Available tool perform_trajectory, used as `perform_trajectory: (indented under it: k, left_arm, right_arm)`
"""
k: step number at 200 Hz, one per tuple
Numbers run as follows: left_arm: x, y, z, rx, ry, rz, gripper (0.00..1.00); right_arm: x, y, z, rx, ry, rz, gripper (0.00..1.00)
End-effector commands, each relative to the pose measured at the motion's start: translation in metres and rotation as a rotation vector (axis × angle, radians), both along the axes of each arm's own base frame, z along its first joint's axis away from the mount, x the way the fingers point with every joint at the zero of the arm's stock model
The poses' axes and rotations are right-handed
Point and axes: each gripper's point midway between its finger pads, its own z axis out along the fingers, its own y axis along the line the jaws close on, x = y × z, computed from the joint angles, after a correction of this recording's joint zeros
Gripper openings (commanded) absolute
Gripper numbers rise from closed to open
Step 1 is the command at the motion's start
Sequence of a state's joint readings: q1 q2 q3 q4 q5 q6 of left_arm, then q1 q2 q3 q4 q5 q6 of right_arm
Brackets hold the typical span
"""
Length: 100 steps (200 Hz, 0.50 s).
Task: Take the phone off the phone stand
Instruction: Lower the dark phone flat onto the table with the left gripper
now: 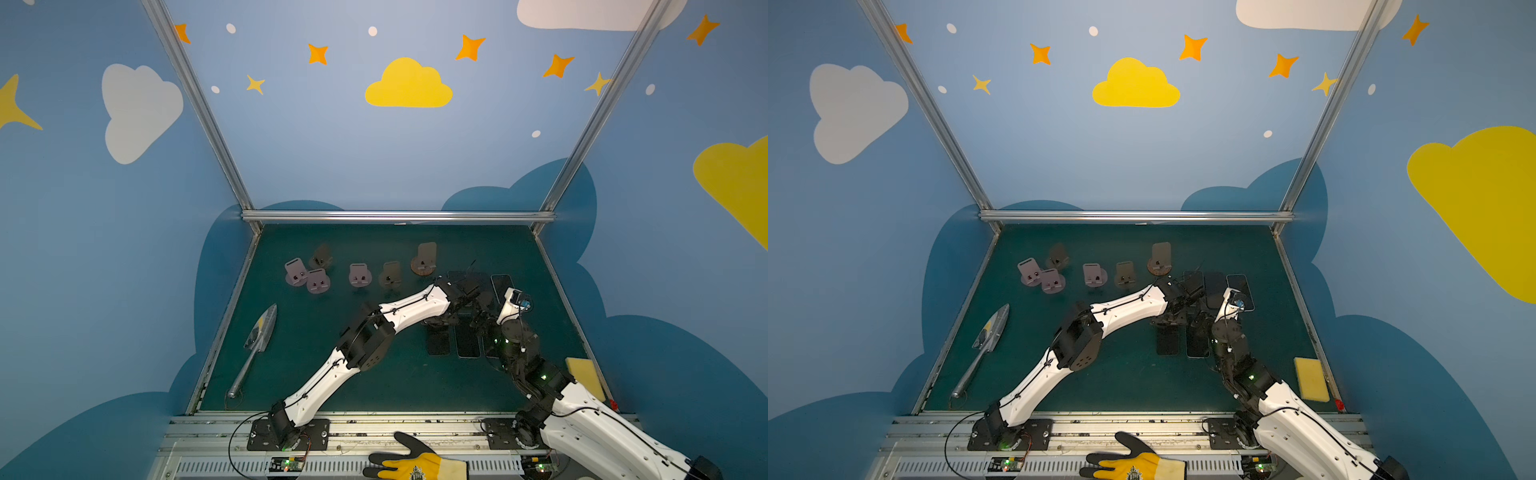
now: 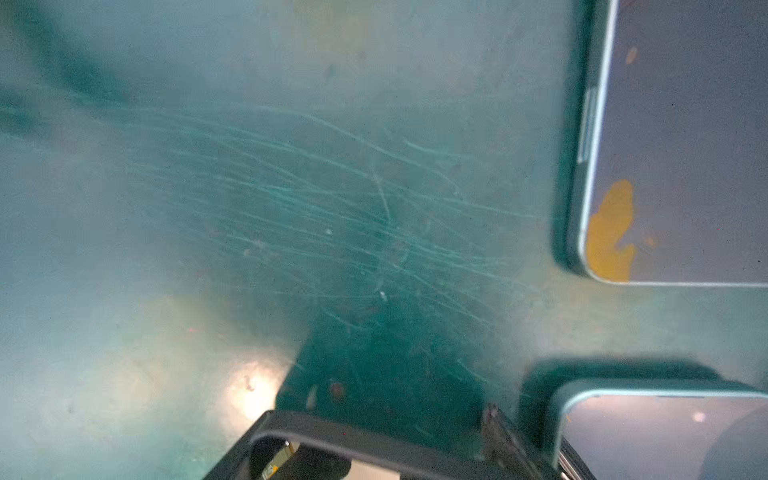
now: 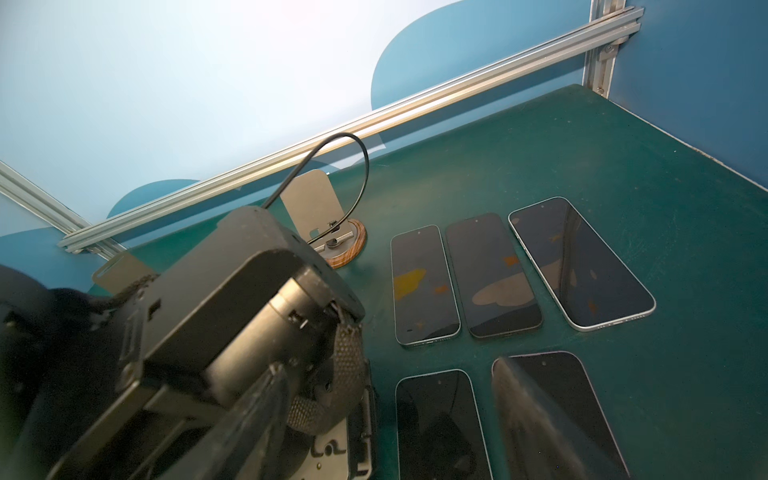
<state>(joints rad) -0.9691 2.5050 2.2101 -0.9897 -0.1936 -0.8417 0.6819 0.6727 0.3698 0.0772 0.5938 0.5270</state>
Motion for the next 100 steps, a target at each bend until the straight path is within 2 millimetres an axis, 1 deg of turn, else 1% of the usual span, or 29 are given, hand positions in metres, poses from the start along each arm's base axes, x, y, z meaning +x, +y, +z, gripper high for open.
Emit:
perform_trajectory:
  k: [1,46,75,100]
  left_arm:
    - [-0.0106,-0.0077,-0.0253,-0.008,0.063,-0.013,0.75]
    - [-0.0099,0.0007,-0.0306,0.023,0.066,0.001,0.78]
    - [-0.0099,-0.0036,-0.0288,0.002,0.068,-0.004,0.78]
    - [-0.0108,-0.0069,-0.0223,-0.016,0.068,-0.011,0.78]
  right_arm:
    - [0.0005,-0.0050,0.0026,-0.005,-0.005,-0.024,0.77]
    - [0.0020,-0.0034,-0.0010,-0.013,0.005,-0.023,0.77]
    - [0.0022,-0.0033,-0.0008,-0.013,0.006,-0.023,0.77]
    - [0.0024,-0.0033,-0.0008,-0.016,0.005,-0.023,0.77]
